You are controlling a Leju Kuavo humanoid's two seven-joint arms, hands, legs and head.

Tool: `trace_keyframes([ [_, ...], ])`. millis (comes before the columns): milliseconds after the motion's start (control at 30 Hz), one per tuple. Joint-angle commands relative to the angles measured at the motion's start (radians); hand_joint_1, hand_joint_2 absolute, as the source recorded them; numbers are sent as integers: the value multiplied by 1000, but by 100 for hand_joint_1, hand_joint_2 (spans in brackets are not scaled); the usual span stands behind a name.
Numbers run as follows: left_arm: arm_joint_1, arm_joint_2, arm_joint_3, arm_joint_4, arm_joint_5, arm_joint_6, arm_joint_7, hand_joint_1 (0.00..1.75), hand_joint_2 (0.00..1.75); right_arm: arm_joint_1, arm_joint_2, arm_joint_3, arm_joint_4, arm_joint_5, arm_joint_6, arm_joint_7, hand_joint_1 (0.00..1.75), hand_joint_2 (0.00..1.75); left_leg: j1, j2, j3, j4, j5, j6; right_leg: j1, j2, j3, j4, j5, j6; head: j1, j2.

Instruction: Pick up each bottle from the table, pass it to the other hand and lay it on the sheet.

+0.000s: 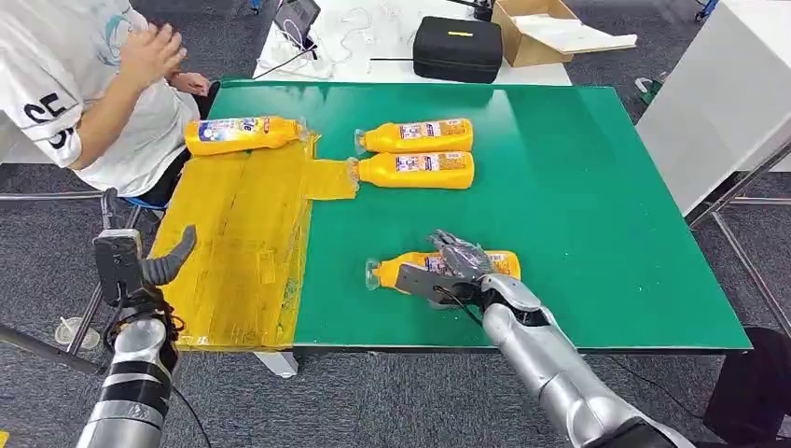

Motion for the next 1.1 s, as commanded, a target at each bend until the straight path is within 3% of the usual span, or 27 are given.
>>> trace_keyframes([
  [33, -30, -2, -20, 85, -6, -8, 4, 0, 175, -50, -67, 74, 5, 0, 32, 5, 0, 175, -1, 0, 3, 0, -1, 1, 0, -2, 3, 0, -1, -1, 0, 0],
  [633, -27, -13, -18, 122, -4, -13, 4, 0, 175, -44, -110, 129, 10, -14, 103, 21, 2, 175, -1, 1, 5, -1, -2, 2, 0, -1, 5, -1, -2, -1, 0, 0],
  [667, -29, -15, -20, 127, -4, -16, 4, 0, 175, -45, -109, 132, 23, -21, 109, 16, 73, 175, -1, 0, 3, -1, -1, 1, 0, -1, 3, 0, -1, -1, 0, 0],
  [700, -31, -16, -22, 133, -7, -17, 4, 0, 175, -42, -107, 136, 31, -22, 110, 15, 162, 175, -1, 0, 4, -1, -1, 2, 0, -2, 5, -1, -1, -1, 0, 0],
  [733, -32, -19, -23, 137, -5, -18, 4, 0, 175, -42, -103, 136, 43, -35, 115, 5, 175, 175, -1, -1, 3, -1, -1, 2, 0, -2, 4, -1, -1, -1, 0, 0],
  [1100, -25, -33, -42, 129, -4, -24, 4, 0, 175, 17, -113, 83, -20, -143, 72, -75, 175, 175, 0, -1, 2, -1, 0, 1, 0, -2, 3, -1, -1, -1, 0, 0],
])
